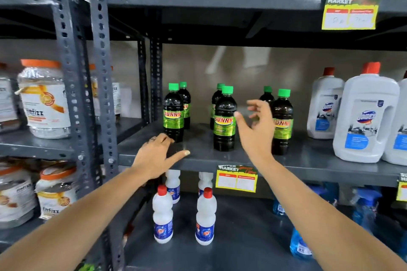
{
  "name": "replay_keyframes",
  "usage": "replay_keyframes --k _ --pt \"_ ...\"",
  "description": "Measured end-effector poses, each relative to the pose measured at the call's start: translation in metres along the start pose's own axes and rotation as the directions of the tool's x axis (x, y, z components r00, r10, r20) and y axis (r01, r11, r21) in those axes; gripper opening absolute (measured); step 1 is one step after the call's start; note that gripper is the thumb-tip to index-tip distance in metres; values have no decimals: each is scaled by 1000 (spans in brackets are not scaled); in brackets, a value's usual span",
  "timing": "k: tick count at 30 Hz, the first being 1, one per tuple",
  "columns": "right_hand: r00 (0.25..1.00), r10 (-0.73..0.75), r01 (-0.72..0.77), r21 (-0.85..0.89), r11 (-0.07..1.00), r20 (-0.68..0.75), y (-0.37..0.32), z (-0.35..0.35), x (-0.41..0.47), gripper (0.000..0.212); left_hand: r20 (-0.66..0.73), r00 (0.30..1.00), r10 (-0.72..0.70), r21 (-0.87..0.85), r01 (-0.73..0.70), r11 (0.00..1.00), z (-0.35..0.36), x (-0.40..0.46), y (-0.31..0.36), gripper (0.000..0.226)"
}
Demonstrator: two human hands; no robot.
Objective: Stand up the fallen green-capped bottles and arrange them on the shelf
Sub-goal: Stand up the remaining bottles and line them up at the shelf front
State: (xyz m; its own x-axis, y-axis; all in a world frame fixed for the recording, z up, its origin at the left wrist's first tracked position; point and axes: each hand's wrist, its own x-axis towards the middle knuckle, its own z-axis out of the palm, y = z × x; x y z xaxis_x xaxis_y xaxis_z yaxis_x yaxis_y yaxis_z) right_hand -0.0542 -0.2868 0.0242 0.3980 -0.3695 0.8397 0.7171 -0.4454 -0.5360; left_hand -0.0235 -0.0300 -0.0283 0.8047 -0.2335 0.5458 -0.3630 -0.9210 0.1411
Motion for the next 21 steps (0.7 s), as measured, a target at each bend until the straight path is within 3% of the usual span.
replay_keyframes --k 5,8,11,14,17,21 --pt "942 -23 -15 111 994 336 -27 88 -30 17 332 928 -167 149 124 981 -25 -3 -26 153" --pt "877 116 -126 -12 992 466 -15 131 -41 25 415 875 -250 187 186 964 -31 2 -37 158" --pt "843 311 -280 -135 950 440 2 156 -39 48 446 863 -239 186 172 967 -32 6 -41 148" --pt "738 474 -432 -203 879 481 17 171 -31 66 446 870 -210 161 152 975 -33 6 -41 142" --pt "640 555 -530 -217 820 531 27 179 -28 63 403 892 -204 154 154 976 -27 7 -47 149" --pt "618 558 -515 -250 820 554 27 179 -29 61 364 910 -200 145 156 977 -21 8 -54 156"
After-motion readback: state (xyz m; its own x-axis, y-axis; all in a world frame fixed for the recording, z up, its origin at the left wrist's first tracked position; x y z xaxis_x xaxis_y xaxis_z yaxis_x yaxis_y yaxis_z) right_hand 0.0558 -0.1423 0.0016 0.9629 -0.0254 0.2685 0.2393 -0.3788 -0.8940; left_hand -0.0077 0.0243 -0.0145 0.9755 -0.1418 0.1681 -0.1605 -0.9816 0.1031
